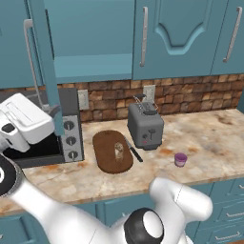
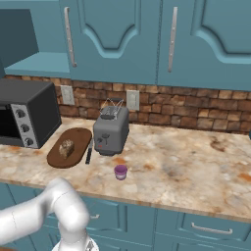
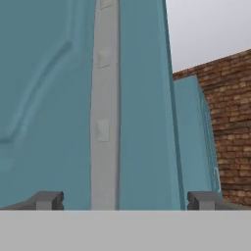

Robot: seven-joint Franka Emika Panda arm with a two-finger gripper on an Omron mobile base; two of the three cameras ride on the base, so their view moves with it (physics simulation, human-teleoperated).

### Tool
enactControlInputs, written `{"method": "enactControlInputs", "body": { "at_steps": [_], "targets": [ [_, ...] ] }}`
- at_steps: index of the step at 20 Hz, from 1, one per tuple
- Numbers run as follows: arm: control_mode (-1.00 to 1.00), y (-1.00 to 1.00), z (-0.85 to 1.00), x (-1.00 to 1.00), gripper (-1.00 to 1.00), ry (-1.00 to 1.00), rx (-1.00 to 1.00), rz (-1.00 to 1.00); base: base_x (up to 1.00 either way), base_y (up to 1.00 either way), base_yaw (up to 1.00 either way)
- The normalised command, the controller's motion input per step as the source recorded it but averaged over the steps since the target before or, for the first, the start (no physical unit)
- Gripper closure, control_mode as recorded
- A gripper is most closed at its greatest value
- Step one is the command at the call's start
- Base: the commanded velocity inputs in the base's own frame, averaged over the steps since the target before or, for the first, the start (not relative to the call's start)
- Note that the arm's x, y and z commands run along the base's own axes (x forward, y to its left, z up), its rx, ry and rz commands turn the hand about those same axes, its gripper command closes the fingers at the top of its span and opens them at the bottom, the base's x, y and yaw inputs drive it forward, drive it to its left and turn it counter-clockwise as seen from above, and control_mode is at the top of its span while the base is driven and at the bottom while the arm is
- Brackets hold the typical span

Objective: Pick the bread, place it on the cutting board, pick the jam, place it on the counter, and close the cabinet.

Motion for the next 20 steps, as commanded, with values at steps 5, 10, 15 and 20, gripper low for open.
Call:
{"method": "enactControlInputs", "body": {
  "at_steps": [5,10,15,20],
  "targets": [
    [-1.00,-0.39,0.00,0.00,-1.00,-0.01,0.00,0.00,0.00,0.00,0.00],
    [-1.00,-0.36,0.00,0.00,-1.00,-0.01,0.00,0.00,0.00,0.00,0.00],
    [-1.00,-0.38,0.00,0.04,-1.00,0.00,0.00,-0.03,0.00,0.00,0.00],
    [-1.00,-0.31,0.00,0.13,-1.00,0.00,0.00,-0.02,0.00,0.00,0.00]
  ]
}}
